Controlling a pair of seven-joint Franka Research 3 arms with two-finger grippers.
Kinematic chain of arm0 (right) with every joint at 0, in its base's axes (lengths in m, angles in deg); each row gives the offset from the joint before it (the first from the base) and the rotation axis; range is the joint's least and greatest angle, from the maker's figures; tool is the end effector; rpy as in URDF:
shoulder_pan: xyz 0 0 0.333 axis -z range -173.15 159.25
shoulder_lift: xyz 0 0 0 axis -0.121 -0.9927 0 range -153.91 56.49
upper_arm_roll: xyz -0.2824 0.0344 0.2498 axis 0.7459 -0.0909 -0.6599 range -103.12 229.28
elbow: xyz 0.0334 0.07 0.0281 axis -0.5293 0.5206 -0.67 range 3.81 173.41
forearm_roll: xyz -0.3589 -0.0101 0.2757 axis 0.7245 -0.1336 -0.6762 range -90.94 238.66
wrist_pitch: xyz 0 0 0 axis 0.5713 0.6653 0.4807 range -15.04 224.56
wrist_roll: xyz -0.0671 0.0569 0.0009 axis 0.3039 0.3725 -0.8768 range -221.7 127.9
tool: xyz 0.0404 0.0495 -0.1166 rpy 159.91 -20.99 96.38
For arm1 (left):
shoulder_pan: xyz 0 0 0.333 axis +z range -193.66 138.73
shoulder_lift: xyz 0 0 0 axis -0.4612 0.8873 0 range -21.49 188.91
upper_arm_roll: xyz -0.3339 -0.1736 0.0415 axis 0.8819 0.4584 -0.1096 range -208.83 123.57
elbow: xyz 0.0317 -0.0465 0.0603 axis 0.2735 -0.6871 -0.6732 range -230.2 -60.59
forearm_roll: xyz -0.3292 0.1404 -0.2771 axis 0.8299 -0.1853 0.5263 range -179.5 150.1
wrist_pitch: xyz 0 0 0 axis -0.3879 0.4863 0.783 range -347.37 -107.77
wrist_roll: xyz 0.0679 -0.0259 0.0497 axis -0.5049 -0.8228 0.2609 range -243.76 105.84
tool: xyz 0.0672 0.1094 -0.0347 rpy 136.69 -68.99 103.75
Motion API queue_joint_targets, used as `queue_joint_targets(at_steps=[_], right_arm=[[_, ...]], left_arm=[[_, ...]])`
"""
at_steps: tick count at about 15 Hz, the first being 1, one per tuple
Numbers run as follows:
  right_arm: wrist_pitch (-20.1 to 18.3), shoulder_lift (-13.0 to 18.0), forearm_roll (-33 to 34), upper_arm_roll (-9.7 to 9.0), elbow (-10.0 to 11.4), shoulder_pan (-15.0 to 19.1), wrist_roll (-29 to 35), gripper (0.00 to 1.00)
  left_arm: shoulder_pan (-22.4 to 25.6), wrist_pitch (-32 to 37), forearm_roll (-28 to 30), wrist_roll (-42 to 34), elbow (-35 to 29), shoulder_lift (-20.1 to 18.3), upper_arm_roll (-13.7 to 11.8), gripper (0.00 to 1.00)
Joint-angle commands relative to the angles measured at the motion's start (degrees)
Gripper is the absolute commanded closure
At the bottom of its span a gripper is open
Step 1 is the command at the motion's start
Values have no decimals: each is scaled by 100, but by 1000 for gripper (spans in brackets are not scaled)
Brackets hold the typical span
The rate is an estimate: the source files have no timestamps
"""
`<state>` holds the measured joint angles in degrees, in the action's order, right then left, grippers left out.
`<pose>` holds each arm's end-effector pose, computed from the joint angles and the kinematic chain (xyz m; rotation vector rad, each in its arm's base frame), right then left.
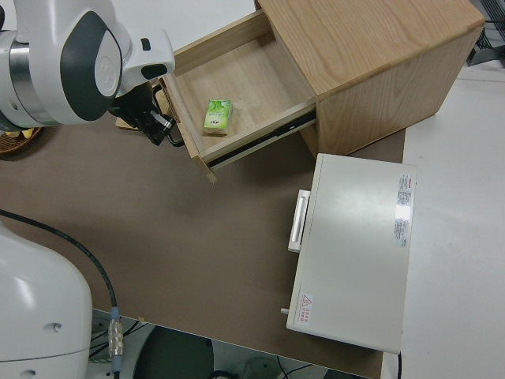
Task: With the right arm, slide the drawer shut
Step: 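Move the right gripper toward the open drawer's front handle, then place the right gripper against the drawer front beside the handle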
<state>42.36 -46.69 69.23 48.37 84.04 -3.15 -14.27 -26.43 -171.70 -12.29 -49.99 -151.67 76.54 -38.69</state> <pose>0.5746 0.1258 0.6992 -3.0363 0.5693 0.1005 0.5640 -0.0370 0.6613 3.0827 0.4360 -0.0498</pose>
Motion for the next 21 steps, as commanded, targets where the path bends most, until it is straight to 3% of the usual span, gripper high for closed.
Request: queue_joint_targets(at_steps=[1,2,4,8,10,12,15,21], right_arm=[[19,123,-214,-180,113,-168,1346,1000],[281,131,-205,-294,305,-212,1812,1000],[912,132,-196,-330,709,-536,2901,1000],[1521,53,-187,-348,1088,-748,3529,1000],[2091,35,-135,-340,1509,-854,3802,1000],[2427,-9,-108,-340,1791,-872,3829,1000],[2787,-281,-56,-313,1784,-863,3960,1000],[3113,-914,893,-305,1722,-898,4462,1000]], left_arm=[[-7,97,5,-51,21,-48,-25,7],[-7,89,5,-51,21,-48,-25,7],[-7,89,5,-51,21,-48,-25,7],[-7,89,5,-51,21,-48,-25,7],[-7,89,5,-51,21,-48,-25,7],[-7,97,5,-51,21,-48,-25,7],[-7,89,5,-51,21,-48,-25,7],[-7,89,5,-51,21,-48,-25,7]])
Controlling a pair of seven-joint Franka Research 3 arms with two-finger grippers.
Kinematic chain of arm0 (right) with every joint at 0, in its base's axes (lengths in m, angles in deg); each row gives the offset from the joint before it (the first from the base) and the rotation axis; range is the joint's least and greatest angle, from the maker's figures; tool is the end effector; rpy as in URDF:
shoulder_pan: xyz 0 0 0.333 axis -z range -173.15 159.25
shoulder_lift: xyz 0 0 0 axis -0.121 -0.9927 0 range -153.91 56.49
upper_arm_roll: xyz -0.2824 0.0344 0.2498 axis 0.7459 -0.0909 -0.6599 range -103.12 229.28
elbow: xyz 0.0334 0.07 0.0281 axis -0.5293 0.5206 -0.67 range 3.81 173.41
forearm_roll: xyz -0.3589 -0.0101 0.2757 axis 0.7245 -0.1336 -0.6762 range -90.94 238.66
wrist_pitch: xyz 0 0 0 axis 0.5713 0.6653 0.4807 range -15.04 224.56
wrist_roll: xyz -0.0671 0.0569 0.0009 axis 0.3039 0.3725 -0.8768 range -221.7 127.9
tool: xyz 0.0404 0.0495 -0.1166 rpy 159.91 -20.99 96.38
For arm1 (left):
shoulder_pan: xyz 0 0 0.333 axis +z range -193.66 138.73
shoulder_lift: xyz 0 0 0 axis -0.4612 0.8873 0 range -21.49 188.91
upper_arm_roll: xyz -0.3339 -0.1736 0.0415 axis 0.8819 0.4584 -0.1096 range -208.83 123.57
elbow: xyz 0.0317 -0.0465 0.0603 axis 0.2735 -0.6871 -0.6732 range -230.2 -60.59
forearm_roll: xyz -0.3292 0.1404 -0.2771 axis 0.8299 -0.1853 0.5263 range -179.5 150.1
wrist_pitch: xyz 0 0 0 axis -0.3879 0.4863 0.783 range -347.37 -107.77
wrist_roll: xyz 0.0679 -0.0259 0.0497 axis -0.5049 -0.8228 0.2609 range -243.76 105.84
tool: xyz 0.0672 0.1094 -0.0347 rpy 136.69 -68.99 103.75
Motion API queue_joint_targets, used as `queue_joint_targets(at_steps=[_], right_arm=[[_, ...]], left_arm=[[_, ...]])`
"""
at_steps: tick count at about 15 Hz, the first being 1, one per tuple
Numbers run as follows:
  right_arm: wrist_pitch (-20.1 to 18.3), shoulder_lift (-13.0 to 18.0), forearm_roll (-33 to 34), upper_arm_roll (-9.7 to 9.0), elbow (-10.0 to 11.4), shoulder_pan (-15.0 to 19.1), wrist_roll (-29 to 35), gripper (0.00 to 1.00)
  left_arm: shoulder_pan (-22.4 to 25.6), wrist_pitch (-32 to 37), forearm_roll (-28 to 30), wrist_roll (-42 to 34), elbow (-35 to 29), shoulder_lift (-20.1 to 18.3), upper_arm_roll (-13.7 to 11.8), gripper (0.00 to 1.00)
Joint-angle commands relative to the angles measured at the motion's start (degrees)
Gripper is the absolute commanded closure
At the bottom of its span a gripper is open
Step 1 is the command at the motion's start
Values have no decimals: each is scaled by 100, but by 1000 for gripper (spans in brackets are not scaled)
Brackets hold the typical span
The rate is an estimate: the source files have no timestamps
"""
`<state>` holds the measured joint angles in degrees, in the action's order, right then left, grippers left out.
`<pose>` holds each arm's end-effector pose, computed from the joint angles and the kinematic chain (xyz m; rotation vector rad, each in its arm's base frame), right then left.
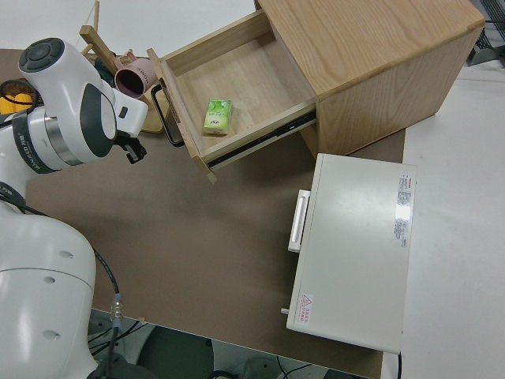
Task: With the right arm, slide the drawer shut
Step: 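Place the right gripper against the drawer front beside the handle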
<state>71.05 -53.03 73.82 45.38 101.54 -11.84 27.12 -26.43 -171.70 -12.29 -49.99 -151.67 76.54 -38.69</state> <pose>0.6036 0.2462 0.5127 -2.7831 1.3430 -0.0220 0.5640 -0.0370 0.6613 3.0827 0.4360 -0.0498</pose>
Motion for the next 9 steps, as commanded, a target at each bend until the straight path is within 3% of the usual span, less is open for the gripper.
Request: queue_joint_targets(at_steps=[1,9], right_arm=[[253,-315,513,20,-28,-30,324,1000],[367,-500,803,65,-116,85,263,1000]], left_arm=[[-7,97,5,-51,21,-48,-25,7],[-7,97,5,-51,21,-48,-25,7]])
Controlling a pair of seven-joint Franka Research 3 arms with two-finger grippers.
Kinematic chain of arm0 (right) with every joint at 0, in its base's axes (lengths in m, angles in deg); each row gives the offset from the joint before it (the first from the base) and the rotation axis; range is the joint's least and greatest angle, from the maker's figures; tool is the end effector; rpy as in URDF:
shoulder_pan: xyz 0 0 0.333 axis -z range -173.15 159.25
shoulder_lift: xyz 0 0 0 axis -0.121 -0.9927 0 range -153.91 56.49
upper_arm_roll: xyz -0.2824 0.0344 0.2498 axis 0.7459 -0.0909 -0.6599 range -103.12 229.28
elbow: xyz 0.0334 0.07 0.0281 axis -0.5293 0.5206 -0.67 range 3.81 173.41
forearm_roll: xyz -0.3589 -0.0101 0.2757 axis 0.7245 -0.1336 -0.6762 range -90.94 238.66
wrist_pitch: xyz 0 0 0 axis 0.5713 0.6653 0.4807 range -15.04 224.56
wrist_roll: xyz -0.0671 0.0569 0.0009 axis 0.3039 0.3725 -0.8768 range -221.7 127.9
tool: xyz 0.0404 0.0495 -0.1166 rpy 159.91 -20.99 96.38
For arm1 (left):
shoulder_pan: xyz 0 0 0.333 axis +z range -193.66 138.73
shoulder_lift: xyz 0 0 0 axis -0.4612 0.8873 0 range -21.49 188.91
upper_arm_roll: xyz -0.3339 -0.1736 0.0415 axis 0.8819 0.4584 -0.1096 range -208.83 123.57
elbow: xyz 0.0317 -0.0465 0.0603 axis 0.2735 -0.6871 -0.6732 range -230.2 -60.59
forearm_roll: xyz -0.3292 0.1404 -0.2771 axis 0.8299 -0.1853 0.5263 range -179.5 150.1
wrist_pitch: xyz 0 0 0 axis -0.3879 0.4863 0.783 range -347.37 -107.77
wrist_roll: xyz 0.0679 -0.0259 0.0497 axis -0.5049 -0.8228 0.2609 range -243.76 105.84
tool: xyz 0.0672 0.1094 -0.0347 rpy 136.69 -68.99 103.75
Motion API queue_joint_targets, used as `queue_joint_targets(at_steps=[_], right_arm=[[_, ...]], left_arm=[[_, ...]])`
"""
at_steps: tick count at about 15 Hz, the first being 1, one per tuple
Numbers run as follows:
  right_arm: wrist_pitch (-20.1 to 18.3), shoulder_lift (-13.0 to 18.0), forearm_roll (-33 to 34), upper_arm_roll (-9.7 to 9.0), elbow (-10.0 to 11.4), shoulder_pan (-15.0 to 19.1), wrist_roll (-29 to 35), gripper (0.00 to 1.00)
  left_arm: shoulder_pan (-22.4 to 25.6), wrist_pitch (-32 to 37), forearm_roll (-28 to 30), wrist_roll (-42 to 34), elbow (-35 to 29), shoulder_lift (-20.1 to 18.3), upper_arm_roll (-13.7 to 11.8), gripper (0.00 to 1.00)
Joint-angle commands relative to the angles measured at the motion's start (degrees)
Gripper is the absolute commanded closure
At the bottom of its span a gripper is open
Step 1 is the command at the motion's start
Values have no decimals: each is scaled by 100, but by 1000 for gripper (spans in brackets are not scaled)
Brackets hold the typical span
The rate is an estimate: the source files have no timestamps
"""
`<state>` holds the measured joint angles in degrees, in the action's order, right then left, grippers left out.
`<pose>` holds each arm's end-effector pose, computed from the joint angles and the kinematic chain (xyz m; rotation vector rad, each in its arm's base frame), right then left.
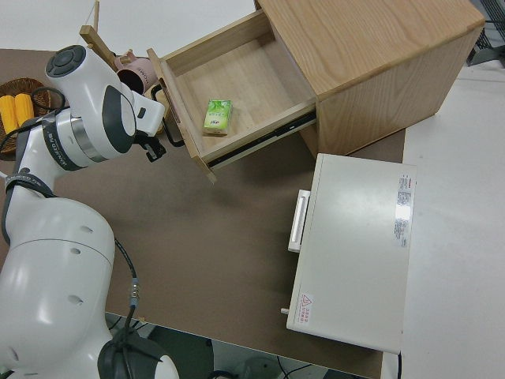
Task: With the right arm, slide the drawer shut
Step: 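Push the drawer away from the robot into the cabinet with the right gripper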
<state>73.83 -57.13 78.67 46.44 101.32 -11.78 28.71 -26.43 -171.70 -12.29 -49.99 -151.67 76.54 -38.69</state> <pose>0.6291 0.2313 0.4735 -2.8171 1.3878 -0.0745 0.5640 -0.0370 0.6613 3.0827 0.4360 -0.0498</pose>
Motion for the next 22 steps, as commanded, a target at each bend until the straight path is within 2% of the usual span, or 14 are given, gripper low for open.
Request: queue_joint_targets(at_steps=[1,4,6,7,9,15,18,20,22], right_arm=[[81,-99,362,-15,-94,88,94,1000],[37,-116,398,20,-121,88,85,1000],[10,-125,459,38,-226,105,7,1000],[-7,-143,451,38,-374,132,-64,1000],[-165,-195,442,47,-533,167,-204,1000],[-297,-248,442,99,-735,246,-643,1000],[-385,-406,451,143,-1008,351,-802,1000],[-376,-459,451,187,-1017,474,-968,1000],[-350,-520,424,380,-1052,527,-1302,1000]], left_arm=[[-7,89,5,-51,21,-48,-25,7],[-7,89,5,-51,21,-48,-25,7],[-7,89,5,-51,21,-48,-25,7],[-7,89,5,-51,21,-48,-25,7],[-7,89,5,-51,21,-48,-25,7],[-7,97,5,-51,21,-48,-25,7],[-7,89,5,-51,21,-48,-25,7],[-7,97,5,-51,21,-48,-25,7],[-7,89,5,-51,21,-48,-25,7]])
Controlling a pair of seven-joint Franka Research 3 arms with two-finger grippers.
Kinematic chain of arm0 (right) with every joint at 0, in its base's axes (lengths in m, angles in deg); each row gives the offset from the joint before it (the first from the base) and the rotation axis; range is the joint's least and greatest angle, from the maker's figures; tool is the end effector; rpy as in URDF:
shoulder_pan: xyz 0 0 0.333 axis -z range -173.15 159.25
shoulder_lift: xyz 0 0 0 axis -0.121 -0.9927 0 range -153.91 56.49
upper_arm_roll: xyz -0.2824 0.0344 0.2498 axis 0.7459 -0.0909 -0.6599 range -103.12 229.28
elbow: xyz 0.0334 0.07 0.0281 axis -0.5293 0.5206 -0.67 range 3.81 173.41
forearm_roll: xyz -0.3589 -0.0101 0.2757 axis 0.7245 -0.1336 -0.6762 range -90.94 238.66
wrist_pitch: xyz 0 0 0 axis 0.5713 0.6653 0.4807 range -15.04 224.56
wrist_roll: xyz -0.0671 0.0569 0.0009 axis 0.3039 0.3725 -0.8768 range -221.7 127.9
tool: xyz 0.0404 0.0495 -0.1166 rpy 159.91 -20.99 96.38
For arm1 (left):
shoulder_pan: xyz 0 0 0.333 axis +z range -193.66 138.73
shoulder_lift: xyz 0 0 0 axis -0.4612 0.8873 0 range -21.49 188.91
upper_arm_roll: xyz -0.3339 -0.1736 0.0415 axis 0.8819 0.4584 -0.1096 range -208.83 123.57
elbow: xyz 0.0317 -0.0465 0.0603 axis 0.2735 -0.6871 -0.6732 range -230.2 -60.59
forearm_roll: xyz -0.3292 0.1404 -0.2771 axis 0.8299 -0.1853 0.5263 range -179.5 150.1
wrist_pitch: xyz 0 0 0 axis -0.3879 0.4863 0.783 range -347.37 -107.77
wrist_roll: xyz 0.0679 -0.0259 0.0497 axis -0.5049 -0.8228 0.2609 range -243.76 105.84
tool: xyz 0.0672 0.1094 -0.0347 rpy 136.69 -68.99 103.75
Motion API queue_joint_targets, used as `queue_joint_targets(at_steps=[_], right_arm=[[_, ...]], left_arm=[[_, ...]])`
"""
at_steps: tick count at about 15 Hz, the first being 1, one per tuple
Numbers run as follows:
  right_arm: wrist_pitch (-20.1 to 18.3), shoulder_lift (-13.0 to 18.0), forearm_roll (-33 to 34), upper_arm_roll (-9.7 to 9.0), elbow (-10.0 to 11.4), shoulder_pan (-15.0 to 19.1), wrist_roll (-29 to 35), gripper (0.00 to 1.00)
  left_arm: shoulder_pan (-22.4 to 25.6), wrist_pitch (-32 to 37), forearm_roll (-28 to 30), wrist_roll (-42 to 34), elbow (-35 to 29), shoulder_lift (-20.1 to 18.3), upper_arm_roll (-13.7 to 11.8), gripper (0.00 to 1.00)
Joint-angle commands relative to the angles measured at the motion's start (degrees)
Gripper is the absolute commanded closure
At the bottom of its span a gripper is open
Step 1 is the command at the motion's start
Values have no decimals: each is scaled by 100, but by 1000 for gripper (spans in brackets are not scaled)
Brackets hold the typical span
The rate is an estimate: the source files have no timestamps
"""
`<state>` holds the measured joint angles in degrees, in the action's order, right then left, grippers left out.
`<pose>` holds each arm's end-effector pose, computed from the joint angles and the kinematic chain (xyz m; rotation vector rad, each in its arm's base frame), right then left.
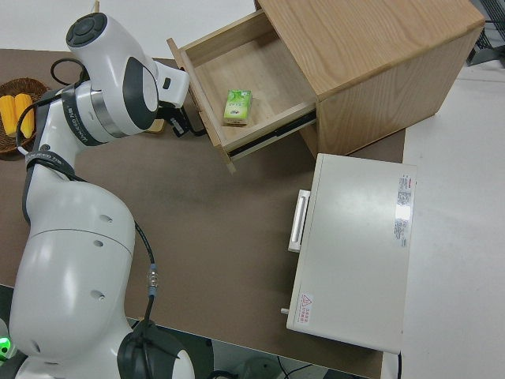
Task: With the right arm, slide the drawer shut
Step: 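Push the drawer away from the robot into the cabinet with the right gripper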
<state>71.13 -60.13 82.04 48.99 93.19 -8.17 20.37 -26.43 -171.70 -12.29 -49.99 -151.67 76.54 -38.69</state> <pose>0.6827 0.1611 0.5100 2.8322 -1.3095 0.1764 0.5640 -0.0370 0.6613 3.0827 0.4360 -0.0498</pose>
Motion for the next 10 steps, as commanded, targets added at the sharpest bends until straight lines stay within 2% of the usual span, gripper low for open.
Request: queue_joint_targets(at_steps=[1,2,4,6,10], right_arm=[[-28,-237,87,160,-239,227,-548,1000],[-10,-255,78,161,-248,332,-618,1000],[-19,-369,87,161,-440,420,-768,1000],[-1,-439,96,178,-529,552,-856,1000],[7,-676,113,214,-889,781,-1102,1000]], left_arm=[[-7,89,5,-51,21,-48,-25,7],[-7,89,5,-51,21,-48,-25,7],[-7,97,5,-51,21,-48,-25,7],[-7,89,5,-51,21,-48,-25,7],[-7,97,5,-51,21,-48,-25,7]])
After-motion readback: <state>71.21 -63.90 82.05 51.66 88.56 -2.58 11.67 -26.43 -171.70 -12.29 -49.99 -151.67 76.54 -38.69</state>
